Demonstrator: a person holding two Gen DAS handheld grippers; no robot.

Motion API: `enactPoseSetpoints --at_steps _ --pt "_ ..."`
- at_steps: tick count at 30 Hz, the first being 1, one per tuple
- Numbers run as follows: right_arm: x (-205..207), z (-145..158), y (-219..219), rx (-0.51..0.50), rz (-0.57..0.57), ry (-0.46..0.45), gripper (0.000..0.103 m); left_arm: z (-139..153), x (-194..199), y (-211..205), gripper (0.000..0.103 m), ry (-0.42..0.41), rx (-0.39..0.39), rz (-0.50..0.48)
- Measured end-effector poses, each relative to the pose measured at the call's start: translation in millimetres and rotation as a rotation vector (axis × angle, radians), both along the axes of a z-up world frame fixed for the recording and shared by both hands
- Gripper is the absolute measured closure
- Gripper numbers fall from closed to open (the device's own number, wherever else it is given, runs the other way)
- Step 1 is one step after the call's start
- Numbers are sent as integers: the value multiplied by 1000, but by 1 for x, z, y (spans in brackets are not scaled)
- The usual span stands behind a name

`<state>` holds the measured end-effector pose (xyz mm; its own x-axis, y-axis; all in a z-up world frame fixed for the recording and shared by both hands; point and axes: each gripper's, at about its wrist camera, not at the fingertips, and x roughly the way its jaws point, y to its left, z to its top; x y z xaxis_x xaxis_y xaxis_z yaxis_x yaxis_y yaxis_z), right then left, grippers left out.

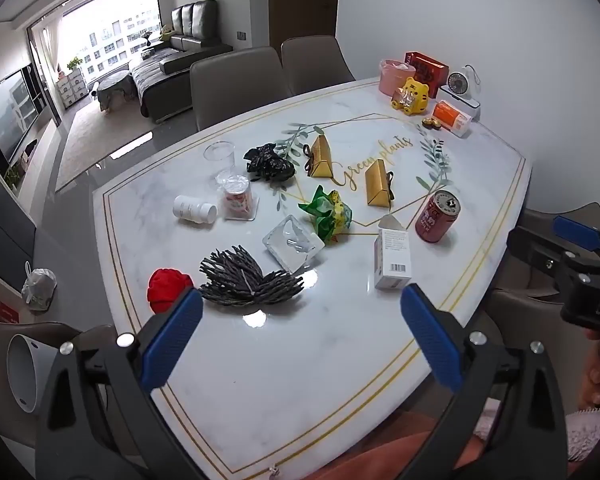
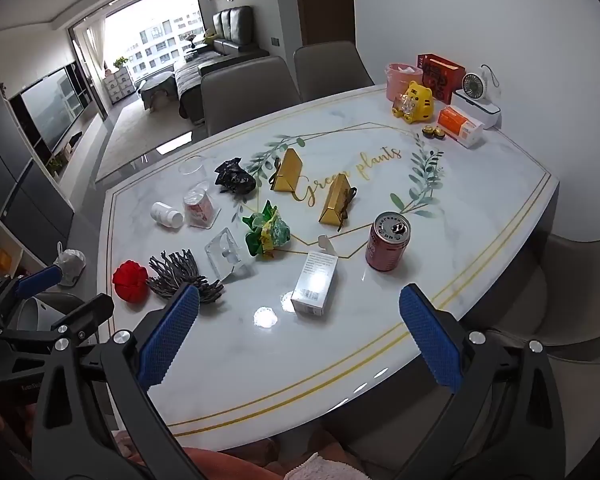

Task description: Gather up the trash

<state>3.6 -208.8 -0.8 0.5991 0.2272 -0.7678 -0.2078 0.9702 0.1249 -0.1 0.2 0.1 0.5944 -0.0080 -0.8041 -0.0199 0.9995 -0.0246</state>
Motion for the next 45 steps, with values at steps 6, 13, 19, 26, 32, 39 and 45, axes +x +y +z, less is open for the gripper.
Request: enactPoseSetpoints --at_steps 6,13,19,26,32,39,45 --pt "-1 0 1 -5 1 -6 6 0 0 0 4 -5 16 3" --pt "0 0 1 -8 -3 -2 6 0 0 0 4 -7 11 6" --pt "0 1 1 -8 1 -1 6 -2 1 3 4 -8 12 13" --pt "1 3 4 -8 11 1 6 -5 1 7 4 -7 7 16" --pt "2 3 7 -10 9 2 6 -2 2 7 4 -5 7 17" --pt "2 4 7 -9 9 3 6 -2 2 7 4 -4 7 17" --pt "2 4 8 -12 9 2 6 -2 2 8 4 -5 5 17"
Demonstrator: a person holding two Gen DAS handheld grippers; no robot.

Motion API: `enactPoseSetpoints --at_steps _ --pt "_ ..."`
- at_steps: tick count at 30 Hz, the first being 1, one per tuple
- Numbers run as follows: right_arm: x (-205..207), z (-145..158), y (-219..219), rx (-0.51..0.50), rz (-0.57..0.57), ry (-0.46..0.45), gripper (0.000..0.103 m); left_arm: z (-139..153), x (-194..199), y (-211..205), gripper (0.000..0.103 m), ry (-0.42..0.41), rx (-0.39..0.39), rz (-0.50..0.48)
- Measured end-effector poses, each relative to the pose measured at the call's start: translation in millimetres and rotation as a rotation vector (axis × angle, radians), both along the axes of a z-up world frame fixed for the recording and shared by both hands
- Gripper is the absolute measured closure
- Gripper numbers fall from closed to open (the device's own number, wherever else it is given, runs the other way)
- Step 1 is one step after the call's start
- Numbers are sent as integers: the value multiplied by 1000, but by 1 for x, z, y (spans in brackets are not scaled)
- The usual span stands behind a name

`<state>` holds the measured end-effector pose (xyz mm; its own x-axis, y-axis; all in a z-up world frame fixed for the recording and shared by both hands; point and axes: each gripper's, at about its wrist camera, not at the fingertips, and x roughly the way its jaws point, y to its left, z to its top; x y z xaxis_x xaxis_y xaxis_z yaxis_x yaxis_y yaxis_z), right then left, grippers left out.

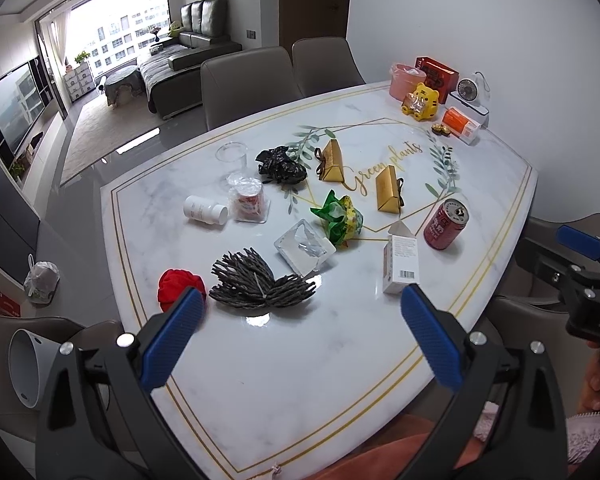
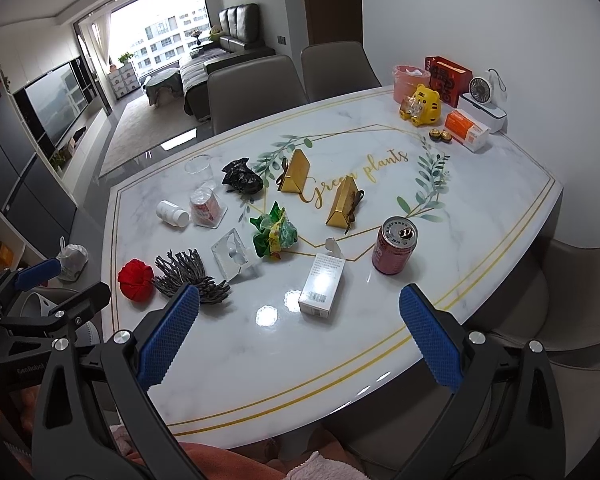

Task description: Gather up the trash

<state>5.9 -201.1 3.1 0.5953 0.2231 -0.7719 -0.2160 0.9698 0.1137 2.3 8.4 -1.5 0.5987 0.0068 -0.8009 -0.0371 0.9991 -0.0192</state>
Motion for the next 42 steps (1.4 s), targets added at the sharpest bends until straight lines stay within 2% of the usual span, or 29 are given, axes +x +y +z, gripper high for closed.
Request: enactPoseSetpoints --at_steps 13,42 --pt "2 7 3 3 6 1 6 9 6 16 4 6 -16 5" --pt "2 6 3 5 3 2 6 8 5 14 4 6 -16 3"
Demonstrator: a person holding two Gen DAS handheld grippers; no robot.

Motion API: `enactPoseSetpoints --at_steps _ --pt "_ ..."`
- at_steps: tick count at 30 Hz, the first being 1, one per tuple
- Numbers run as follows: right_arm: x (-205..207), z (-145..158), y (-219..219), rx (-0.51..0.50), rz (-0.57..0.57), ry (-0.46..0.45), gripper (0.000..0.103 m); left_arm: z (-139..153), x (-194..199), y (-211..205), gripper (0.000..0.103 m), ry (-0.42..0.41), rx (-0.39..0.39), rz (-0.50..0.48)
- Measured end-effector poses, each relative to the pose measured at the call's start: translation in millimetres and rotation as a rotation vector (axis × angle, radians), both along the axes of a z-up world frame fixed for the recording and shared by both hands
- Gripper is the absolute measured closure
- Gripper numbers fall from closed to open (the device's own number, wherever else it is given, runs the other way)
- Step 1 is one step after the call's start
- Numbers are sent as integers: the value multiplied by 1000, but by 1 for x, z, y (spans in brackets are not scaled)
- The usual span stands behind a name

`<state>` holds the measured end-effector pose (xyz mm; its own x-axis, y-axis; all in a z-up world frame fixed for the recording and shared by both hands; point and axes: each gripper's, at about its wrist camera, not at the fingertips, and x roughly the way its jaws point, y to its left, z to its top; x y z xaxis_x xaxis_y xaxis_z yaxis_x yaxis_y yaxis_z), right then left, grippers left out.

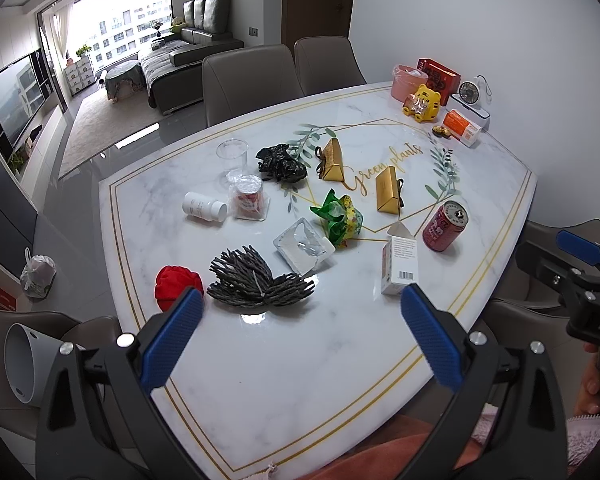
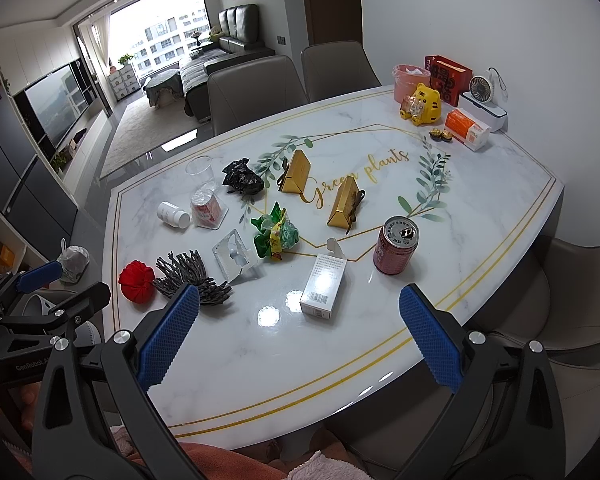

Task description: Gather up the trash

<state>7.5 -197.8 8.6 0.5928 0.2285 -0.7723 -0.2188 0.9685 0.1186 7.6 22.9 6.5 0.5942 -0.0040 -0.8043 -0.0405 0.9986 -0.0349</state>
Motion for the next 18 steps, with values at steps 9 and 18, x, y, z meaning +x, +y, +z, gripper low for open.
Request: enactPoseSetpoints --at_steps 9,18 --pt "0 0 0 -1 0 -1 6 0 0 0 4 0 -1 1" --pt "1 -1 -5 5 -16 5 6 4 4 0 4 4 0 -12"
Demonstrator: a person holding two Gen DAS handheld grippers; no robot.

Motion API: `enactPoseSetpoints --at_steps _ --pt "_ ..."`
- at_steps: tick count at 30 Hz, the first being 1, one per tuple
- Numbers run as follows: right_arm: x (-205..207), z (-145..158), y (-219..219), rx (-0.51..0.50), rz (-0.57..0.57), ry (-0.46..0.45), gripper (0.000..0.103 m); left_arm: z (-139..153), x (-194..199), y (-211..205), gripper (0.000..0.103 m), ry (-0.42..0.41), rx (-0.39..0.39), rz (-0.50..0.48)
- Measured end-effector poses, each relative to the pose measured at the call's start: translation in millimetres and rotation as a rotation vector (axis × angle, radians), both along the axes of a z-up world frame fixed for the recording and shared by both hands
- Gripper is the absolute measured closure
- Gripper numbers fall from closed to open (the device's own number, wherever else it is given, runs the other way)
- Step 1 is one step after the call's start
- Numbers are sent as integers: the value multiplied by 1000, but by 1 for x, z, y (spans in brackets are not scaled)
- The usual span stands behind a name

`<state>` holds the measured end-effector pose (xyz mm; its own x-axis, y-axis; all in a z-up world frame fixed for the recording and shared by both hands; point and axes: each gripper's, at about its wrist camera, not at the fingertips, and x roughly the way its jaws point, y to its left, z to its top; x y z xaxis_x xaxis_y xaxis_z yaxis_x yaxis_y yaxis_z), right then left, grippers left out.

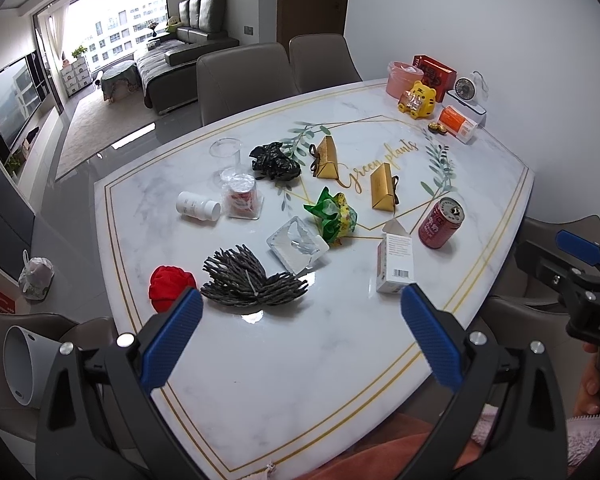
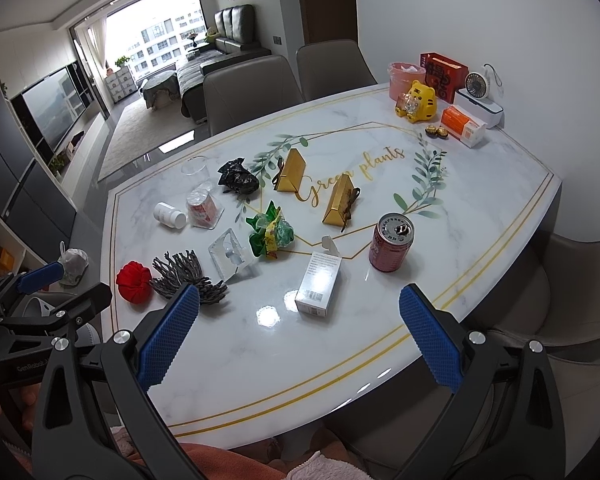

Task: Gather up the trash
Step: 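Grasp the white medicine box with the left tool while the right tool grasps the red can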

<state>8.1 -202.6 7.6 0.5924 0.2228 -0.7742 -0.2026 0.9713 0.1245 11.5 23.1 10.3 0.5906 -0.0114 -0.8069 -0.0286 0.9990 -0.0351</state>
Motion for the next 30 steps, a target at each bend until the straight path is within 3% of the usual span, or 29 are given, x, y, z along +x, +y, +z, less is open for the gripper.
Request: enactPoseSetpoints --at_steps 10,17,24,30 --pt "8 -16 -35 -2 -51 17 6 -17 14 -52 4 32 -15 -78" --pt "39 -35 -69 -28 -67 18 6 -40 44 -87 4 76 -37 -125" --pt "91 -75 -93 -37 -22 40 6 -86 85 -124 4 139 -49 -132" --pt "137 -128 -97 -64 38 68 6 -148 115 -143 4 176 -31 -122"
